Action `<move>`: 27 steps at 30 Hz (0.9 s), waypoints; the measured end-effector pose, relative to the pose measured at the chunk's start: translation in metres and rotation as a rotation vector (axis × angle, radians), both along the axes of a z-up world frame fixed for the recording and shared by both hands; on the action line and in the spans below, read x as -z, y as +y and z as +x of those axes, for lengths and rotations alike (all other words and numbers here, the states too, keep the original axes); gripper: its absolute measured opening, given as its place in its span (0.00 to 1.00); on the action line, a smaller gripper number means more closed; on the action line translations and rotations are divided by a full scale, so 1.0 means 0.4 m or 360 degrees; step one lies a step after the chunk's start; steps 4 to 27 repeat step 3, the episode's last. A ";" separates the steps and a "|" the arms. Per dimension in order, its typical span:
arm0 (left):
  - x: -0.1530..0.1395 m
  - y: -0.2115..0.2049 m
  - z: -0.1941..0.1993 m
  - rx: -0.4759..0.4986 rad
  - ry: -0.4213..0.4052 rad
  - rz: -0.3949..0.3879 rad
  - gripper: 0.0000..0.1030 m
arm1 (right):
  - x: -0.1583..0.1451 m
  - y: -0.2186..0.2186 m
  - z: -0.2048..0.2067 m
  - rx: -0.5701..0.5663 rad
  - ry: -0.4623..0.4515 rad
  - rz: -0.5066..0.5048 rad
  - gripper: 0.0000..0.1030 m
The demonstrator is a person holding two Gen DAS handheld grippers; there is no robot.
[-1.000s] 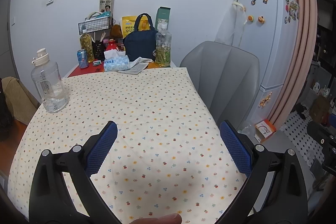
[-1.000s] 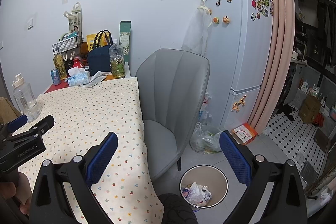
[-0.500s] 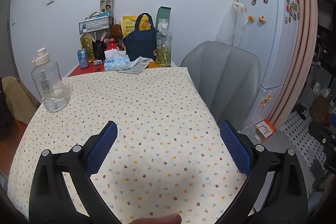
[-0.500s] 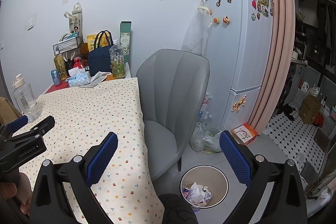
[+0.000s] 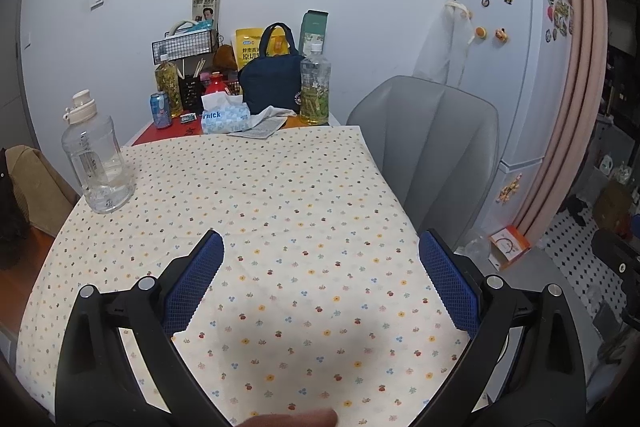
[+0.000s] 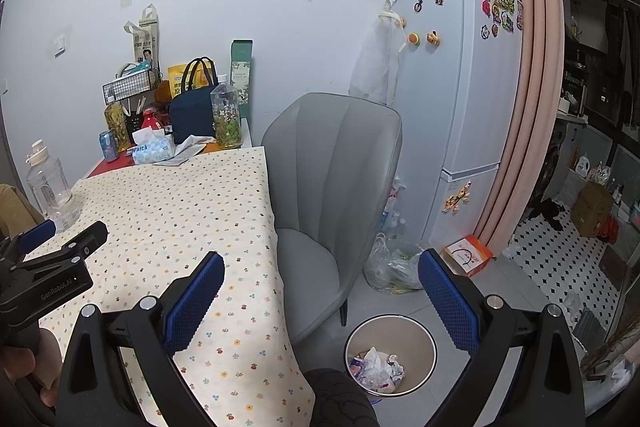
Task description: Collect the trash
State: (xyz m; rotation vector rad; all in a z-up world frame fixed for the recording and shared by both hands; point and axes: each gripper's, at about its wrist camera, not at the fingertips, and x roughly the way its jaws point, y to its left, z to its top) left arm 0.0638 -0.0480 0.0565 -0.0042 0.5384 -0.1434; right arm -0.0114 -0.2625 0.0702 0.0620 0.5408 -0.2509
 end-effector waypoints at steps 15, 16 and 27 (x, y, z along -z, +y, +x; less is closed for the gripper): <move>0.007 0.007 0.004 -0.0013 0.0011 -0.0006 0.94 | 0.007 0.006 0.006 -0.0010 0.0011 0.0010 0.92; 0.007 0.007 0.004 -0.0013 0.0011 -0.0006 0.94 | 0.007 0.006 0.006 -0.0010 0.0011 0.0010 0.92; 0.007 0.007 0.004 -0.0013 0.0011 -0.0006 0.94 | 0.007 0.006 0.006 -0.0010 0.0011 0.0010 0.92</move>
